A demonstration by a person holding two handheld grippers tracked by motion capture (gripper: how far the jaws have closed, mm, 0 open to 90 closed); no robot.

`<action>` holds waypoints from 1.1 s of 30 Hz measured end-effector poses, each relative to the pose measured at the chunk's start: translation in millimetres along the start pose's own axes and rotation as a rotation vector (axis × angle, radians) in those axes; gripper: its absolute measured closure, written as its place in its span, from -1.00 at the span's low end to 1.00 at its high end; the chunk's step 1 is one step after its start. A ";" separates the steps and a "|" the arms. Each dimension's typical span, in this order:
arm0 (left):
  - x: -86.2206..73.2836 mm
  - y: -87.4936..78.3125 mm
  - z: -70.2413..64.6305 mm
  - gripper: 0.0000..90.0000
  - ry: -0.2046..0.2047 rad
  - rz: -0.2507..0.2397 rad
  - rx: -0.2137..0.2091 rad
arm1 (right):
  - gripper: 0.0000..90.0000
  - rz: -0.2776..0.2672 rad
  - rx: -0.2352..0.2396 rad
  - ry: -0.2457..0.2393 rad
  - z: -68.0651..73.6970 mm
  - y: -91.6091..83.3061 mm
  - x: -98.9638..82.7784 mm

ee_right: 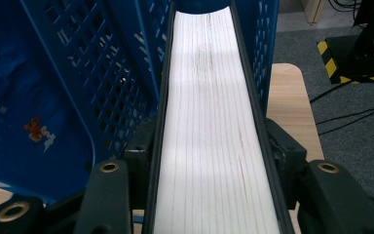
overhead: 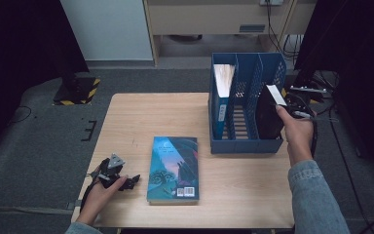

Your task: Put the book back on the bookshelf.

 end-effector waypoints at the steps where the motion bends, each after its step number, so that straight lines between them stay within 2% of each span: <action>1: 0.0 0.0 0.0 -1.00 0.000 0.000 0.000 | 0.09 -0.001 0.000 -0.006 0.6 -0.2 -0.7; 10: 0.0 -0.2 -0.3 -1.00 0.000 0.001 0.000 | 0.07 -0.007 0.004 -0.028 5.3 -2.0 -6.6; 23: 0.0 0.0 -0.6 -1.00 0.000 -0.002 -0.001 | 0.01 0.008 0.001 0.001 7.1 2.1 -4.0; 33: 0.1 0.0 -0.7 -1.00 0.003 0.000 -0.003 | 0.00 0.029 -0.027 0.008 11.9 10.5 -2.5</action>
Point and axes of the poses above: each handheld gripper's, and its own axes: y roughly forward along the jaws, x roughly out of its top, z roughly to its left, the point moved 3 cm from there along y, roughly forward along the jaws, and after that the axes turned 9 degrees about y, right-handed, at the moved point
